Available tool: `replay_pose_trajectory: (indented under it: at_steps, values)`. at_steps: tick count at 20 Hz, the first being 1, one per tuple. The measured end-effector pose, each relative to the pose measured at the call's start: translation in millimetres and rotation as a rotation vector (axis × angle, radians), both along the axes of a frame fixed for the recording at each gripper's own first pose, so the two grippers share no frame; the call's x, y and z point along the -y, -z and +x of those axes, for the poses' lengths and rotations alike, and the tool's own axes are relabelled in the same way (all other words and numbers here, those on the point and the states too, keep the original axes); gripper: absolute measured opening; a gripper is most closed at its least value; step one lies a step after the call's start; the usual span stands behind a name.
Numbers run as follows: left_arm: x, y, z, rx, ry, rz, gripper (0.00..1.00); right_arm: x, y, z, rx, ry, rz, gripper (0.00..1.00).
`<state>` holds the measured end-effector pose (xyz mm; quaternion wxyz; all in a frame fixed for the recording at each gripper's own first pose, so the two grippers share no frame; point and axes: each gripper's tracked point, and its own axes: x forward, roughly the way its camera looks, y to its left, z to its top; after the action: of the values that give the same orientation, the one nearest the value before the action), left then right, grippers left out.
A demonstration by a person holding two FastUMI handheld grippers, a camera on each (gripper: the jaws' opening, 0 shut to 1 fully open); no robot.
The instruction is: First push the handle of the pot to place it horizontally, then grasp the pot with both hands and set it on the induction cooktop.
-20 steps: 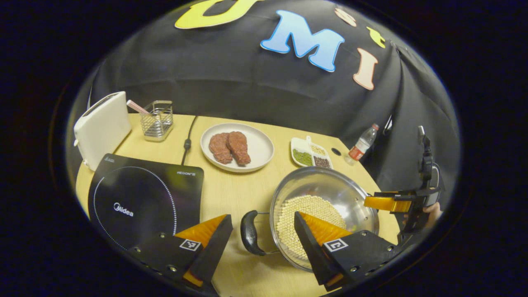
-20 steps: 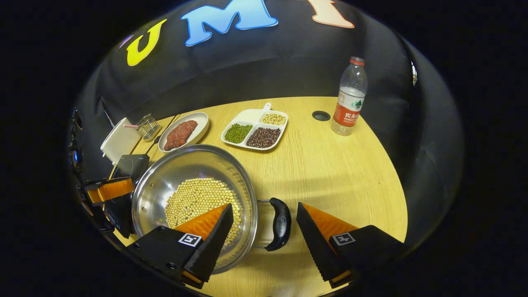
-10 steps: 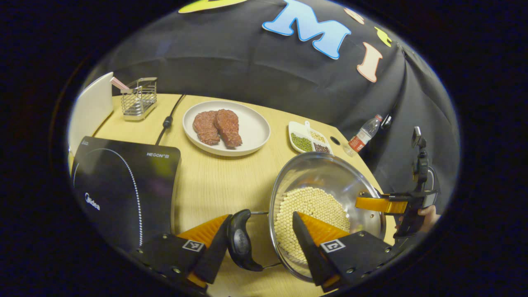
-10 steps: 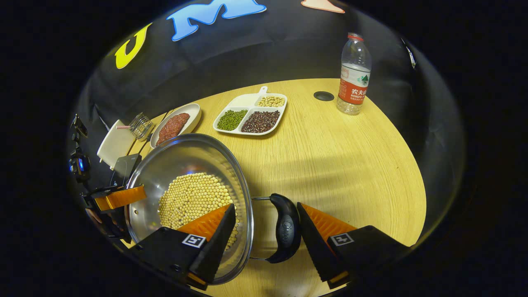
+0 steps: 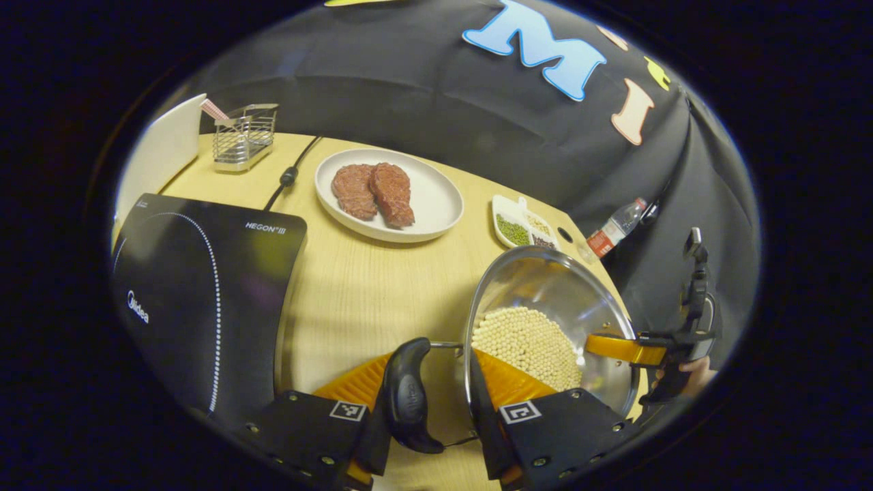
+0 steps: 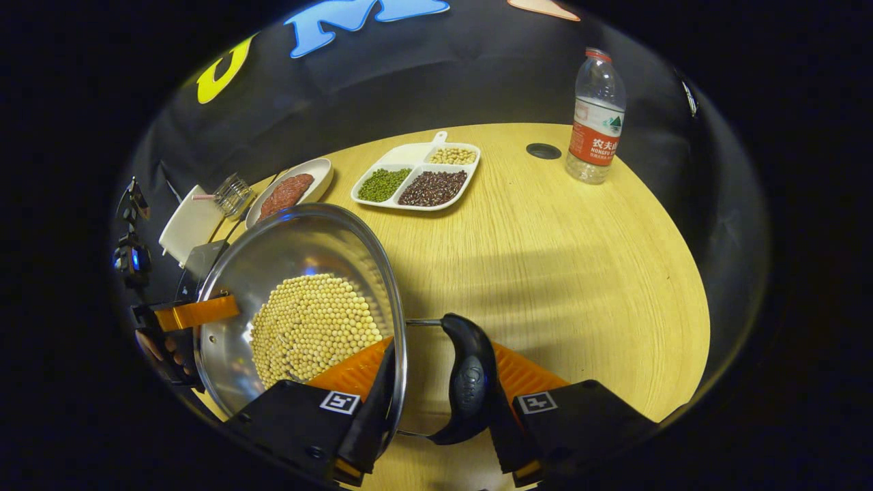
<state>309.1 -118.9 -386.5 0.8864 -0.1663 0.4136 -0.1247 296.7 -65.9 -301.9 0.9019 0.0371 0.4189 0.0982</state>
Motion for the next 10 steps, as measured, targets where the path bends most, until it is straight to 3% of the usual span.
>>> replay_pose_trajectory:
  at_steps: [2,3,6,9,10]
  values:
    - [-0.1,1.6,1.2,-0.004,0.007,0.003,0.51,0.7,0.6,-0.6,0.000,0.017,0.011,0.65]
    - [-0.1,1.4,1.0,-0.008,0.005,0.009,0.55,0.0,0.9,-1.4,-0.008,0.025,0.024,0.63]
    - [-2.0,-1.6,-3.5,-0.012,-0.007,0.021,0.53,-3.3,2.4,-4.9,-0.050,0.046,0.066,0.55]
    - [-2.6,-6.8,-15.0,0.000,-0.017,0.026,0.55,-2.3,-1.7,-16.3,-0.029,0.033,0.052,0.55]
    - [-3.8,-12.8,-21.2,0.005,-0.020,0.025,0.51,-2.7,-5.4,-24.7,-0.030,0.033,0.057,0.55]
